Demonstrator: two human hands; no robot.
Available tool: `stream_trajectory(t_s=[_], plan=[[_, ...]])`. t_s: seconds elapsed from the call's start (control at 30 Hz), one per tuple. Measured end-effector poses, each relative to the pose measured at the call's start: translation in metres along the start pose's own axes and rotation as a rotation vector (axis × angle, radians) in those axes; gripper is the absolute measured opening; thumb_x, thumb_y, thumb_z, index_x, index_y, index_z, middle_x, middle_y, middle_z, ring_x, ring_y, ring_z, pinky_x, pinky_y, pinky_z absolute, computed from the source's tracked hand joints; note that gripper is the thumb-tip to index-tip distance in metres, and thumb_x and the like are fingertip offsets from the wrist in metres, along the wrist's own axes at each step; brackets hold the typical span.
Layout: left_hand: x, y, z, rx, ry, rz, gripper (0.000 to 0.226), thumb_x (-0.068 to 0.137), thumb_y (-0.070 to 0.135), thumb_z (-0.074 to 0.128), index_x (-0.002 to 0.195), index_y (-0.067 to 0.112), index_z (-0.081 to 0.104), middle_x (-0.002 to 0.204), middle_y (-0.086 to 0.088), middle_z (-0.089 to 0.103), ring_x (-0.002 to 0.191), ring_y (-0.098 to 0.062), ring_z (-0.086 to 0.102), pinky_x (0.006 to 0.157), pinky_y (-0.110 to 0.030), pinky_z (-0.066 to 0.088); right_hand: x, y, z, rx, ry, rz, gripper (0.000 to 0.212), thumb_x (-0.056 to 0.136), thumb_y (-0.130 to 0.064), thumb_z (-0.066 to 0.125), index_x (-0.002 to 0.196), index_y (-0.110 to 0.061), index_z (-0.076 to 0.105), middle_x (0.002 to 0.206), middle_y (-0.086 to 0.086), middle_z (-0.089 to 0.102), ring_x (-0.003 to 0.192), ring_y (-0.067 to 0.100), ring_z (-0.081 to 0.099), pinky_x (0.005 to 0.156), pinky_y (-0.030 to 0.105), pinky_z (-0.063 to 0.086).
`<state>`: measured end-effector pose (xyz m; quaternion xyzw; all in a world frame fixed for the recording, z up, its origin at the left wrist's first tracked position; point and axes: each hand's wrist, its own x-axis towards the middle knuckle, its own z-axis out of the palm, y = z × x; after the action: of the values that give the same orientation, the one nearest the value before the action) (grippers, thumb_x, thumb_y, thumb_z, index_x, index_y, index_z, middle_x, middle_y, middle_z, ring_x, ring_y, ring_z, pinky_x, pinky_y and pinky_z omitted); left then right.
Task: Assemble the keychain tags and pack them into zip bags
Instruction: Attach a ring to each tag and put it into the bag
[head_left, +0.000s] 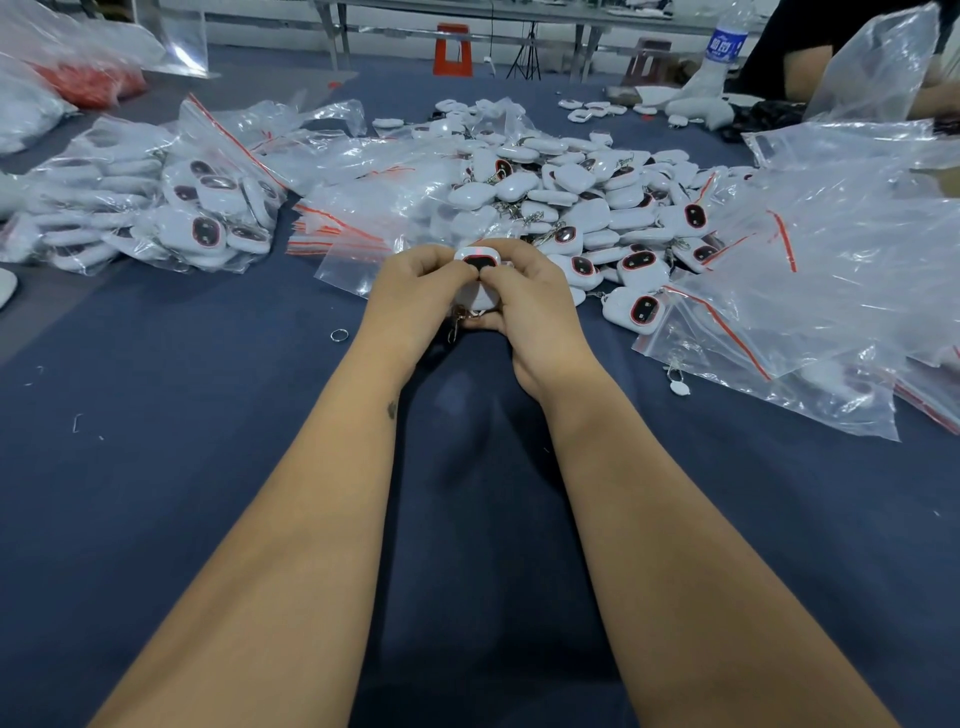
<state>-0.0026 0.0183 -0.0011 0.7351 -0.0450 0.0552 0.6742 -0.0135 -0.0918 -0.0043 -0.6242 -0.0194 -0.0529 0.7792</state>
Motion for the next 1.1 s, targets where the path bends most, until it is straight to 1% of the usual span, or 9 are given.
stream_trajectory(t_s=[0.13,0.3,0.5,0.63,0.77,0.9,1.0,1.03,1.1], plan=[[-0.0013,0.0013,0.0003,0.001,-0.008,0.012,0.012,0.090,0.012,0.060,0.084,0.013,0.071,0.075,-0.005,0.062,0.069,-0.014,0.054,0.057,-0.017,0.045,-0.0009,-0.0008,0.0007,0.011,0.003,-0.009,0.028,0.091,0.005,0.045,0.089,-0.016,0.063,0.086,0.008,0.063,0.071,0.016,0.065,0.065,0.034,0.057],[-0.0016,0.0007,0.0001,0.023,0.009,0.023,0.014,0.090,0.013,0.061,0.084,0.018,0.072,0.075,0.000,0.065,0.067,-0.009,0.056,0.057,-0.014,0.046,-0.0015,-0.0018,0.0008,0.002,0.008,-0.015,0.029,0.092,0.004,0.045,0.087,-0.017,0.064,0.085,0.005,0.064,0.074,0.016,0.064,0.064,0.032,0.057],[-0.0021,0.0014,-0.0009,0.047,0.023,0.037,0.017,0.090,0.012,0.062,0.082,0.023,0.072,0.078,0.000,0.068,0.073,-0.011,0.059,0.067,-0.020,0.048,-0.0011,-0.0010,0.0008,-0.020,0.012,-0.007,0.027,0.092,0.003,0.045,0.093,-0.016,0.064,0.091,0.007,0.064,0.079,0.018,0.064,0.067,0.034,0.057],[-0.0030,0.0020,-0.0007,0.056,0.028,0.036,0.015,0.089,0.012,0.062,0.082,0.021,0.072,0.080,-0.002,0.068,0.074,-0.011,0.059,0.066,-0.019,0.048,-0.0006,-0.0006,0.0008,-0.036,0.023,0.001,0.027,0.091,0.003,0.046,0.095,-0.016,0.064,0.096,0.009,0.064,0.084,0.020,0.063,0.072,0.038,0.057],[-0.0029,0.0019,0.0012,0.076,0.037,0.042,0.014,0.089,0.013,0.061,0.085,0.019,0.073,0.079,-0.001,0.067,0.073,-0.010,0.057,0.067,-0.021,0.046,-0.0002,-0.0006,0.0011,-0.038,0.029,0.003,0.027,0.091,0.004,0.044,0.098,-0.013,0.064,0.092,0.007,0.065,0.078,0.017,0.064,0.068,0.035,0.057],[-0.0036,0.0019,0.0023,0.088,0.033,0.052,0.016,0.091,0.017,0.060,0.090,0.009,0.074,0.078,-0.005,0.061,0.071,-0.012,0.051,0.062,-0.021,0.042,-0.0012,-0.0014,0.0017,-0.030,0.041,0.004,0.025,0.092,0.002,0.045,0.101,-0.011,0.065,0.098,0.011,0.065,0.077,0.017,0.065,0.064,0.032,0.057],[-0.0043,0.0034,0.0029,-0.050,0.089,0.024,0.019,0.093,0.012,0.055,0.081,0.011,0.070,0.076,-0.005,0.060,0.067,-0.013,0.052,0.063,-0.023,0.045,-0.0019,-0.0027,0.0024,0.008,0.066,0.000,0.021,0.093,0.000,0.047,0.097,-0.012,0.065,0.099,0.013,0.064,0.078,0.022,0.063,0.059,0.031,0.054],[-0.0031,0.0023,0.0023,-0.060,0.126,0.027,0.021,0.092,0.006,0.052,0.086,0.013,0.072,0.082,-0.003,0.064,0.069,-0.010,0.055,0.066,-0.021,0.048,-0.0019,-0.0038,0.0020,0.037,0.087,0.005,0.020,0.093,-0.001,0.048,0.097,-0.012,0.064,0.098,0.014,0.064,0.074,0.022,0.063,0.058,0.030,0.053],[0.0004,-0.0023,0.0002,0.084,0.212,0.067,0.035,0.087,-0.002,0.049,0.107,0.016,0.072,0.097,0.001,0.068,0.076,-0.003,0.057,0.072,-0.015,0.046,-0.0017,-0.0064,0.0001,0.132,0.129,0.025,0.018,0.096,-0.003,0.048,0.098,-0.013,0.063,0.098,0.016,0.063,0.063,0.020,0.064,0.056,0.027,0.053]])
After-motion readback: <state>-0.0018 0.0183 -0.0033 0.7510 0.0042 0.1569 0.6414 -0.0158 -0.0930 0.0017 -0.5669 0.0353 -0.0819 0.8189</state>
